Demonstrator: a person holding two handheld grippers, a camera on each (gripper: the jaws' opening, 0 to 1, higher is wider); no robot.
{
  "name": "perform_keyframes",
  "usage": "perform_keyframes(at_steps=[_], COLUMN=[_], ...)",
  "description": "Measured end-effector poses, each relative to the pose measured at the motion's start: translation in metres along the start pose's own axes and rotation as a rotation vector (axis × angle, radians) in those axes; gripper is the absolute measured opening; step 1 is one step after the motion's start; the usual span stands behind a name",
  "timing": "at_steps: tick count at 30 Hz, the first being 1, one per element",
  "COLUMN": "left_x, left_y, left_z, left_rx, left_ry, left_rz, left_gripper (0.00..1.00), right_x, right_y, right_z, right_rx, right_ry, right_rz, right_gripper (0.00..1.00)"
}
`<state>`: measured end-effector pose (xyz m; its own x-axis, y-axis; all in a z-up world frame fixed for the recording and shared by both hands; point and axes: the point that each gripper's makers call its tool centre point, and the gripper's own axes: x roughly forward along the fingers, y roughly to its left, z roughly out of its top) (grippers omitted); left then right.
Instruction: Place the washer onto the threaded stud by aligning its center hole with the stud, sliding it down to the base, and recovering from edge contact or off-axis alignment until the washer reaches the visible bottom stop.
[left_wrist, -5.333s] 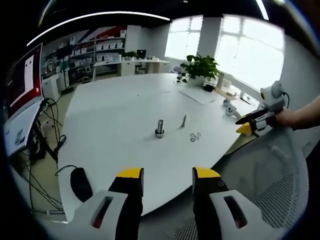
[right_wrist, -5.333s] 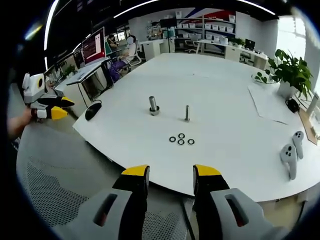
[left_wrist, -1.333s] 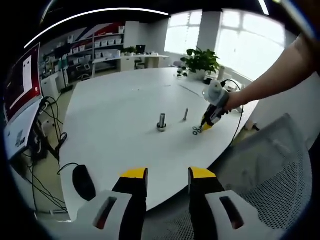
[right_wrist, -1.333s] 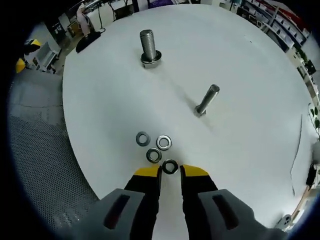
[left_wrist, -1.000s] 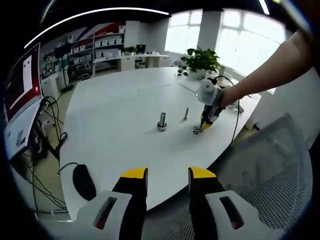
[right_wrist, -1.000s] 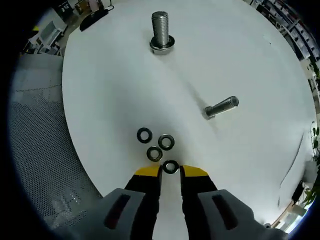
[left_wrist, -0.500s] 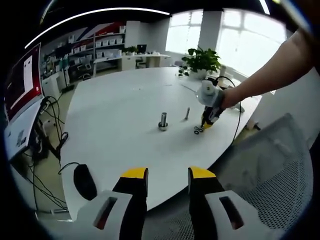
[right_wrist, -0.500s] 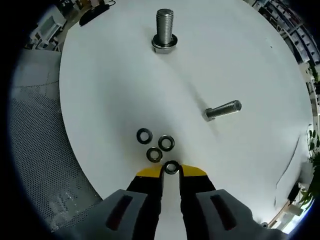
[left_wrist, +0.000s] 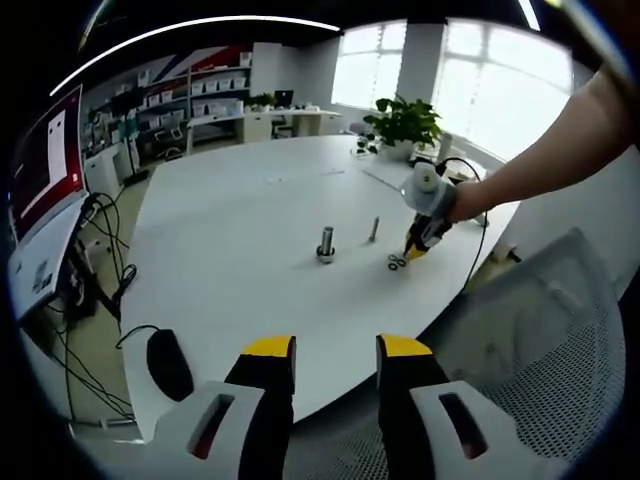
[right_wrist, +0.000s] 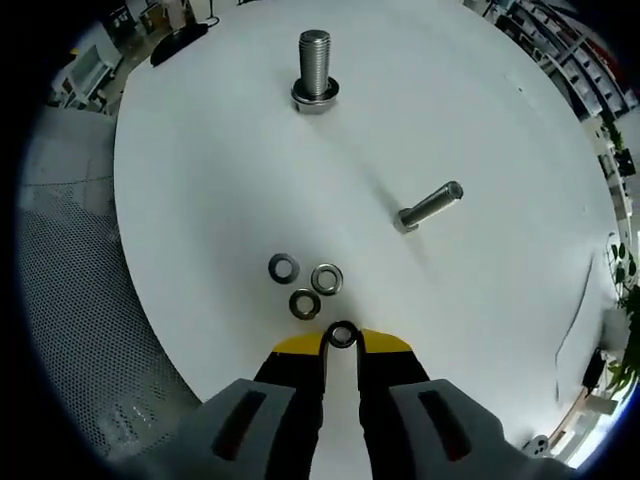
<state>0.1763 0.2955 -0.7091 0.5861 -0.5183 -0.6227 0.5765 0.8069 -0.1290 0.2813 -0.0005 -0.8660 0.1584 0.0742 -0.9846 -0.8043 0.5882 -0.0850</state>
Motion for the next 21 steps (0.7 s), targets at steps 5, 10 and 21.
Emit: perform_keyframes(at_steps=[5, 10, 21], left_x=[-0.001, 0.000, -0.001], left_y=[0.000, 0.000, 0.001], left_z=[0.002, 0.002, 0.002], left_rx=[0.004, 0.004, 0.008], left_ry=[-0.010, -0.011, -0.008], left_rz=[0.001, -0.001, 0.004], left_gripper=[0.30, 0.31, 0.30], right_x=[-0.008, -0.021, -0.037], right_y=[-0.003, -0.008, -0.022], right_z=[0.007, 0.020, 0.045], right_rx=[0.009, 0.009, 0.006], right_ry=[-0.019, -0.052, -0.117], right_rz=[0.003, 0.002, -0.019], right_gripper=[0.13, 0.13, 0.13])
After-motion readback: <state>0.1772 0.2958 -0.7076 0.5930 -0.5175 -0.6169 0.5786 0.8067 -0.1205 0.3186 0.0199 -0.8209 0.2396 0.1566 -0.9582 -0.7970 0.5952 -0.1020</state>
